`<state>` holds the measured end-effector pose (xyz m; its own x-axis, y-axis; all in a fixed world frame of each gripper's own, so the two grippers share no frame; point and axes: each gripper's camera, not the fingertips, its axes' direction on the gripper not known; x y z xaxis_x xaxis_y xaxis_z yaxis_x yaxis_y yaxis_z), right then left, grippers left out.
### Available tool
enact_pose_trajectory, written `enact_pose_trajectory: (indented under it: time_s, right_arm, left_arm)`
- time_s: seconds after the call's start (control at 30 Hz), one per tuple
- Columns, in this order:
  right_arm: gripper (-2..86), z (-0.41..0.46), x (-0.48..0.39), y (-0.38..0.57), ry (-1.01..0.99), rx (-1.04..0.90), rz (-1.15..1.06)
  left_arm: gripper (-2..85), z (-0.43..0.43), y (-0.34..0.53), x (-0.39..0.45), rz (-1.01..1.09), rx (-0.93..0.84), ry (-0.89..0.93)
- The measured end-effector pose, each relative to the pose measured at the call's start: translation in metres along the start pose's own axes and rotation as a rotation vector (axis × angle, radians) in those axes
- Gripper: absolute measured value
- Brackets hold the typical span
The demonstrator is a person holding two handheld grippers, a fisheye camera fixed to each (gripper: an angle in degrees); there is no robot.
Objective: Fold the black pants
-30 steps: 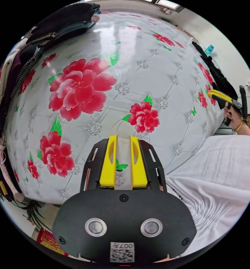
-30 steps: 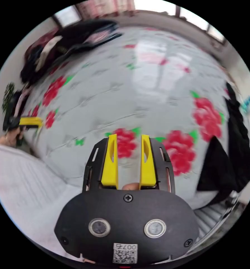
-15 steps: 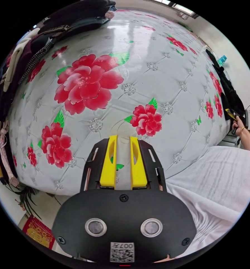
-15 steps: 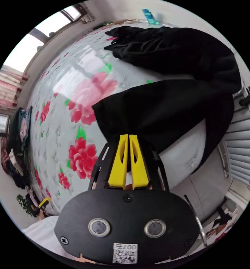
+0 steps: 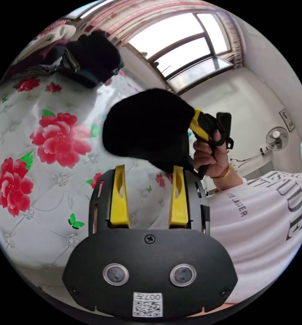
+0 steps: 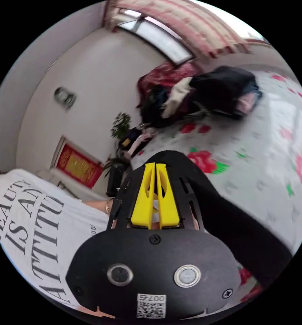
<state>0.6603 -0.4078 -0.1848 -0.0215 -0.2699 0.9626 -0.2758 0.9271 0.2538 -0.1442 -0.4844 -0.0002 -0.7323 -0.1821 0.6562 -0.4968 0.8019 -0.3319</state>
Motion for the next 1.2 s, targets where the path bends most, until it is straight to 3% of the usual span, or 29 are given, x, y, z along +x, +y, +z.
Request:
enact_pose_trajectory:
  time_s: [0.1,0.17,0.23,0.33,0.5,0.7,0.87,1.2]
  right_arm:
    - [0.0,0.062,-0.034,-0.024,-0.278,-0.138,-0.062]
    - [0.2,0.091,-0.051,-0.023,-0.285,-0.187,-0.094]
    - [0.7,0.101,-0.060,-0.015,-0.226,-0.185,-0.125]
    - [1.7,0.083,-0.043,0.004,-0.089,-0.187,-0.095]
    - [5.2,-0.037,0.042,0.097,0.359,0.038,0.335]
    - [8.4,-0.174,0.069,0.173,0.865,0.221,0.621]
    - [9.9,-0.203,0.102,0.167,1.051,0.123,0.676]
    - [10.2,-0.189,0.191,0.095,1.175,-0.136,0.628]
  left_arm:
    - [18.2,-0.040,0.009,-0.008,0.024,0.111,0.005]
    - [18.2,-0.076,0.020,-0.027,-0.019,0.235,-0.039]
    - [18.1,-0.089,0.026,-0.051,-0.077,0.220,-0.076]
    - [18.0,-0.104,0.044,-0.087,-0.188,0.174,-0.120]
    - [18.4,-0.127,0.068,-0.120,-0.315,0.248,-0.116]
    - [17.8,-0.134,0.065,-0.133,-0.394,0.281,-0.118]
    - [18.3,-0.126,0.046,-0.124,-0.436,0.290,-0.236]
    - [18.8,-0.137,0.026,-0.091,-0.545,0.395,-0.566]
